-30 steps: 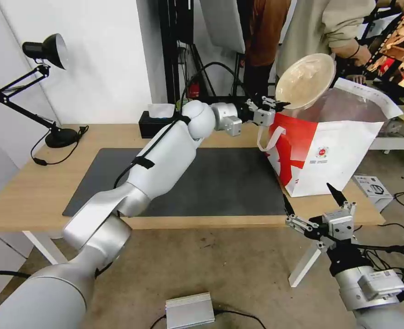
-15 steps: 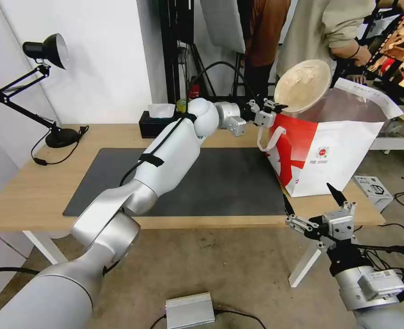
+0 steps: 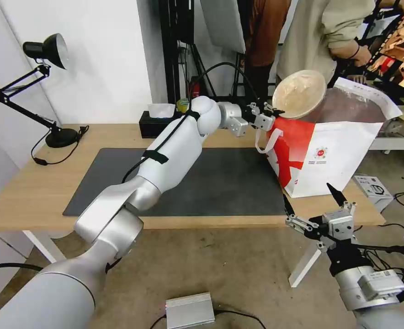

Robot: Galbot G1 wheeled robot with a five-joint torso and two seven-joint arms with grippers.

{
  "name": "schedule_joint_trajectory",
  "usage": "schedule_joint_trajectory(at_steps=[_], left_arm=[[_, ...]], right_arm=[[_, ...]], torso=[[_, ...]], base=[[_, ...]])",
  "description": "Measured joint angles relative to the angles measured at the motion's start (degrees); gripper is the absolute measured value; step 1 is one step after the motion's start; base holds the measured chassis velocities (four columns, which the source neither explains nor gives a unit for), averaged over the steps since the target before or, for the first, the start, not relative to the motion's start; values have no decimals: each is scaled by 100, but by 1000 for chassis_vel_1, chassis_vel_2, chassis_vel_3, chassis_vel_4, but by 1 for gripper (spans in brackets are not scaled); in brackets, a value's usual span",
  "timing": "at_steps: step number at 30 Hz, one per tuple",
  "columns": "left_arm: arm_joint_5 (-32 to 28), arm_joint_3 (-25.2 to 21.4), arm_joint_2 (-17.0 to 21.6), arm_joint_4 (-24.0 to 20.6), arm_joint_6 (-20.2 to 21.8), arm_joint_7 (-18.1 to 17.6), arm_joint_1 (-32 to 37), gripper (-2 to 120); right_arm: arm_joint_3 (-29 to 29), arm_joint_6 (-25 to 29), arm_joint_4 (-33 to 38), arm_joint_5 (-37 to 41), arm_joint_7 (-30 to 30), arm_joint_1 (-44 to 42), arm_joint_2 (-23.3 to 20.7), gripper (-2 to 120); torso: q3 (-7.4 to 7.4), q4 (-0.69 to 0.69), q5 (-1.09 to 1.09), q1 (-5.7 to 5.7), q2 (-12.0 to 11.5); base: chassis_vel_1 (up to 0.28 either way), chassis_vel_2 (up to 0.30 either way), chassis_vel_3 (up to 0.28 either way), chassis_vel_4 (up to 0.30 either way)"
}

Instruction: Pick up the trash from the table and place it into the takeout bag.

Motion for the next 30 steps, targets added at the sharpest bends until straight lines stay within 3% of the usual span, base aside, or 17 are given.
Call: schedule_joint_trajectory(at_steps=[16,21,23,27,30], left_arm=[[-34,202,2,90,22,-14,-30,0],[-36,204,2,75,30,-21,-59,15],[-35,204,2,62,37,-25,-68,27],[-35,204,2,54,44,-34,-69,33],[-40,208,2,41,61,-54,-69,51]], right_arm=[[0,0,0,0,0,0,0,100],[0,0,0,0,0,0,0,100],[0,0,0,0,0,0,0,100],[0,0,0,0,0,0,0,100],[0,0,0,0,0,0,0,100]], torso=[[0,0,0,0,0],[0,0,0,-1,0],[0,0,0,0,0],[0,0,0,0,0],[0,0,0,0,0]], base=[[0,0,0,0],[0,0,0,0],[0,0,0,0],[0,0,0,0],[0,0,0,0]])
